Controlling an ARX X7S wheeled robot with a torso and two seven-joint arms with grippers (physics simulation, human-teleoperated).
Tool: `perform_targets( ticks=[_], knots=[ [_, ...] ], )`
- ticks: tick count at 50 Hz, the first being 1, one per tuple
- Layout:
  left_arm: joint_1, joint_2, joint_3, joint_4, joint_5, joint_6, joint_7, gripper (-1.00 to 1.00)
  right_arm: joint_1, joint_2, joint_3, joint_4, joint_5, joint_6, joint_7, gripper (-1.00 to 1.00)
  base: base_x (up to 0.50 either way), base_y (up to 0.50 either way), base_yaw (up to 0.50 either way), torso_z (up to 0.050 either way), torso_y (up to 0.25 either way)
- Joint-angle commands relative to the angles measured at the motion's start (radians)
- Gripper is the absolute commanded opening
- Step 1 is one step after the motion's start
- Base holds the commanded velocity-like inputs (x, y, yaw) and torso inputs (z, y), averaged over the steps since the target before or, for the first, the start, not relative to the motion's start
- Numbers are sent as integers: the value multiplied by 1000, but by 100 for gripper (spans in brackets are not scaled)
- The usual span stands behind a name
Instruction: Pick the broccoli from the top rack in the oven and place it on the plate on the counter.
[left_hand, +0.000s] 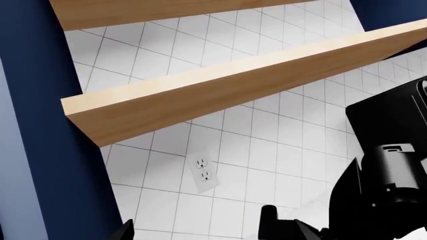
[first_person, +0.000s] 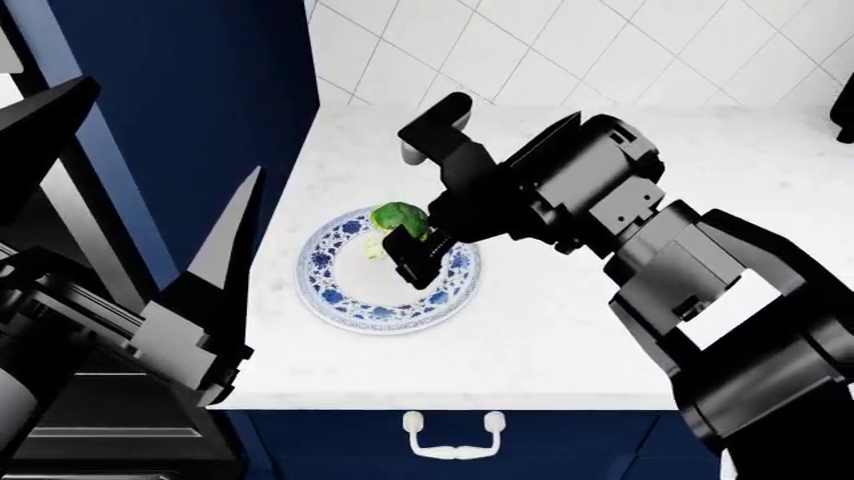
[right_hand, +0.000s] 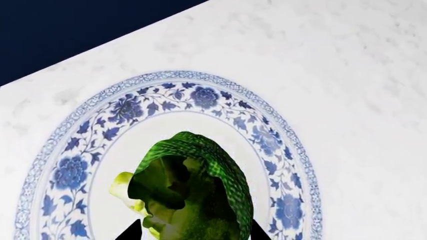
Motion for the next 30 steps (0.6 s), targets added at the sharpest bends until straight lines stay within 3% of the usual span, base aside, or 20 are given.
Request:
perform_targets(
  ticks=[1, 19, 20, 30],
  knots=[
    [1, 1, 3, -1, 2, 3, -1, 100, -3, -8, -7, 9, -12, -11, -13, -100, 0, 0, 0, 0, 0],
    [-15, 2, 13, 1, -2, -3, -4, 100, -3, -13, -24, 26, -24, -24, -22, -100, 0, 0, 0, 0, 0],
    [-14, 0, 11, 1, -3, -2, -4, 100, -4, -11, -23, 20, -21, -22, -23, 100, 0, 0, 0, 0, 0],
    [-8, 1, 12, -2, 2, 1, -6, 100, -6, -5, -24, 8, -19, -14, -10, 100, 0, 0, 0, 0, 0]
  ],
)
